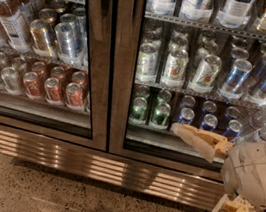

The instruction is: Open right fridge door

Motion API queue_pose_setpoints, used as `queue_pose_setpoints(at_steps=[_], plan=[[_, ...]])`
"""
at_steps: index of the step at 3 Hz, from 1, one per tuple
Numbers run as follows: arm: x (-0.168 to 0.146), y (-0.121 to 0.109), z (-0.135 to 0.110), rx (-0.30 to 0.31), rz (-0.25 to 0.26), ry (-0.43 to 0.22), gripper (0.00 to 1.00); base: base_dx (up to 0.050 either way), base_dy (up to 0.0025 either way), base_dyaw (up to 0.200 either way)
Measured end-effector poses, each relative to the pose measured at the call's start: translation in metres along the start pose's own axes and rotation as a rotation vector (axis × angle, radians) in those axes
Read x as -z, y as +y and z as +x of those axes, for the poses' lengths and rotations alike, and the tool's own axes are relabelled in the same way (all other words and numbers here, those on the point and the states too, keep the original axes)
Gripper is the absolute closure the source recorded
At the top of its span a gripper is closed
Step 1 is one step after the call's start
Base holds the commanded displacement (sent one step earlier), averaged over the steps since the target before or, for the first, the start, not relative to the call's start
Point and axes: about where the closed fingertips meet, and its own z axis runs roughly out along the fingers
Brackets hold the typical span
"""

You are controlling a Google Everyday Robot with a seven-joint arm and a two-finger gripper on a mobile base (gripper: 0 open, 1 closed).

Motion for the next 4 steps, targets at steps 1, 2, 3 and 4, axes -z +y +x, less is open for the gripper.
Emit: queue_pose_setpoints(at_steps=[1,2,3,4], plan=[[-0.006,0.003,-0.007,0.004,-0.112,-0.172,0.0,0.0,0.0,0.0],[-0.004,0.004,-0.002,-0.01,-0.124,-0.203,0.0,0.0,0.0,0.0],[-0.006,0.002,-0.002,-0.02,-0.11,-0.193,0.0,0.0,0.0,0.0],[-0.007,0.004,-0.02,-0.009,-0.085,-0.184,0.0,0.0,0.0,0.0]])
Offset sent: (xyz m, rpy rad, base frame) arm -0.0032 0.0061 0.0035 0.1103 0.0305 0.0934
